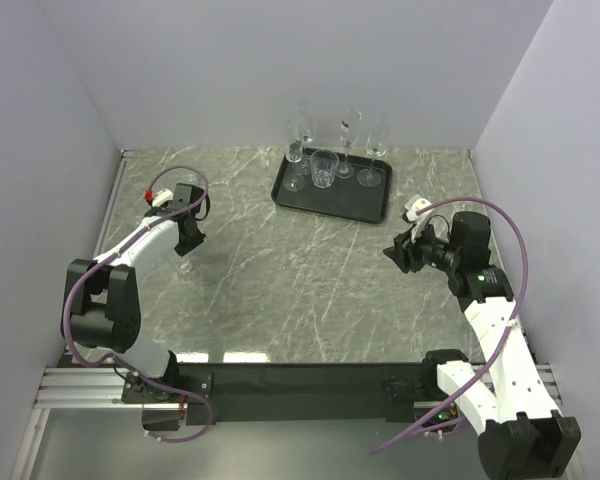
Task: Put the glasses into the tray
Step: Grab a glass with a robot arm
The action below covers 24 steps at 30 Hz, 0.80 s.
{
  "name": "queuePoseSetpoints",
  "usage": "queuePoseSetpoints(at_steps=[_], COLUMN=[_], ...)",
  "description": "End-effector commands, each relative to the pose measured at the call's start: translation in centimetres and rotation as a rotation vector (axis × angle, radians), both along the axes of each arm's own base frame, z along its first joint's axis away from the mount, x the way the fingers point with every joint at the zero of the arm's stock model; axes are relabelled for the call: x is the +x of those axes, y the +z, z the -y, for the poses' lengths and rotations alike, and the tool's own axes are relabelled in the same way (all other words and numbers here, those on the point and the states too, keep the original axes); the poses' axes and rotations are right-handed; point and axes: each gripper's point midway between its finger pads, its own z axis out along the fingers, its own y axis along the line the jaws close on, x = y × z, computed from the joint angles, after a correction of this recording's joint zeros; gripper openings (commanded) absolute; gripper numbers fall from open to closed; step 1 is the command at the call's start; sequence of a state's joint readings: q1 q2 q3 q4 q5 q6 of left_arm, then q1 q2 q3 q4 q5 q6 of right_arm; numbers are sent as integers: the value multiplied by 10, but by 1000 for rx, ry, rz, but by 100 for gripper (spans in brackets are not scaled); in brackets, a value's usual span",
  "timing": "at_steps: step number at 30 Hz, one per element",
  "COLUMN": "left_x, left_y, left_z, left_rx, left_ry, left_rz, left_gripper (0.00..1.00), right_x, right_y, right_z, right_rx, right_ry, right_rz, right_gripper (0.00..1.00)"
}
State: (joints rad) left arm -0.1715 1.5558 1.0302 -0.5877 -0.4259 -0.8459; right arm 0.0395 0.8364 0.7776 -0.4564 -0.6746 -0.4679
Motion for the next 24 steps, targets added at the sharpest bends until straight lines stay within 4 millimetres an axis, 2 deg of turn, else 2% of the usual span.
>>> queuePoseSetpoints(at_steps=[1,6,10,12,16,23,24], left_x=[14,16,17,19,22,32,34], left_y=[13,20,35,40,54,81,85], left_z=[-2,-1,12,27,62,149,155], left_rx=[8,14,-2,-6,2,-68,-60], left_ry=[6,-30,-113,-182,-313,-670,-705], left_rz=[51,57,105,128,182,307,322], left_gripper=[24,16,7,1,0,0,0], right_x=[2,2,2,2,2,2,2], right_y=[10,10,10,10,10,8,8], right_z=[0,2,2,3,3,5,5], right_rx=[16,17,18,16,16,15,14], right_ry=[0,-5,-9,-9,-9,-9,-8], right_rz=[47,49,51,51,51,47,48], right_gripper=[49,49,49,49,49,50,50])
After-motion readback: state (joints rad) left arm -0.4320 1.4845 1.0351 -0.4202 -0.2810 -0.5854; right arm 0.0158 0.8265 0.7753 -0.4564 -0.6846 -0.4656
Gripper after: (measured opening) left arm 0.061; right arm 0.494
